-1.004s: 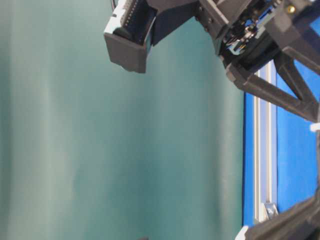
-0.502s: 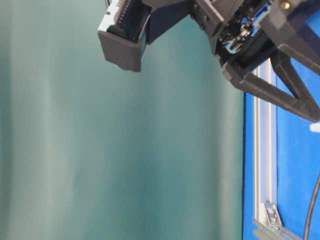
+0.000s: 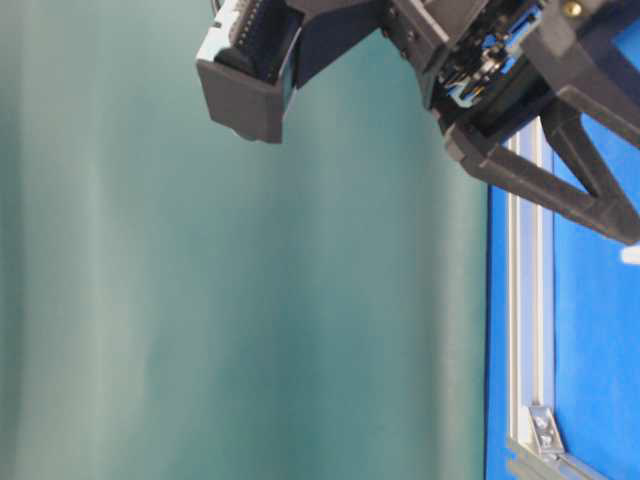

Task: Insert the wire through the string loop located in the center.
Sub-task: 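Pull the cable leftward through the loop with the left gripper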

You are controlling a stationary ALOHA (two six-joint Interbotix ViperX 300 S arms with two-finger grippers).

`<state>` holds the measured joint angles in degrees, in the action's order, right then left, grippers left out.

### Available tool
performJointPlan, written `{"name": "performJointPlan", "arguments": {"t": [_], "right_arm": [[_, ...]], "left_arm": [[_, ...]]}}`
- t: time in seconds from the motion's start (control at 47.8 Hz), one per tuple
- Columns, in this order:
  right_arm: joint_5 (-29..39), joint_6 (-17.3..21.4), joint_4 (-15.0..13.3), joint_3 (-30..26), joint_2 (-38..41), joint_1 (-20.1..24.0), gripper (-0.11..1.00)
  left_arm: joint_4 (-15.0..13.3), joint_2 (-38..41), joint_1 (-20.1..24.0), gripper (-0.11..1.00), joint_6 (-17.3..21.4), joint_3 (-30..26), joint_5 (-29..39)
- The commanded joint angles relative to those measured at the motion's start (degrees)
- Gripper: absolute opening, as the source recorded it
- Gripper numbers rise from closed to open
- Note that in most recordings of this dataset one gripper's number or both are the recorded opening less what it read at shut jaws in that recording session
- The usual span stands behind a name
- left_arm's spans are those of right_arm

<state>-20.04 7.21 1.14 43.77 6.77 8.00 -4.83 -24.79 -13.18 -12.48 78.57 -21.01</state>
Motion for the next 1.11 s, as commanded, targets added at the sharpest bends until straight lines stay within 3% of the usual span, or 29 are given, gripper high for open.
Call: {"name": "performJointPlan", "arguments": {"t": [0.0,0.293,0.502,0.565,0.711,1.088], "right_arm": [[-0.35,0.00,-0.35,-0.88,-1.76,0.09,0.87],[-0.26,0.00,-0.70,-0.97,-1.85,0.09,0.87],[-0.26,0.00,-0.70,-1.05,-1.76,0.09,0.87],[-0.26,0.00,-0.62,-0.97,-1.76,0.09,0.87],[-0.18,0.00,-0.70,-0.97,-1.85,0.09,0.87],[3.60,-1.23,-0.70,-0.53,-7.56,0.09,0.87]], "left_arm": [[0.18,-0.53,0.09,0.08,-0.09,-0.26,1.05],[0.18,-0.44,0.62,0.11,-0.09,-0.26,1.05],[0.18,-0.53,2.02,0.74,0.09,-0.09,1.49],[0.18,-0.53,2.11,0.86,0.18,-0.18,1.49],[0.18,-0.53,2.11,0.79,0.18,-0.35,1.49],[0.26,-3.34,3.08,0.80,1.49,-3.87,1.58]]}}
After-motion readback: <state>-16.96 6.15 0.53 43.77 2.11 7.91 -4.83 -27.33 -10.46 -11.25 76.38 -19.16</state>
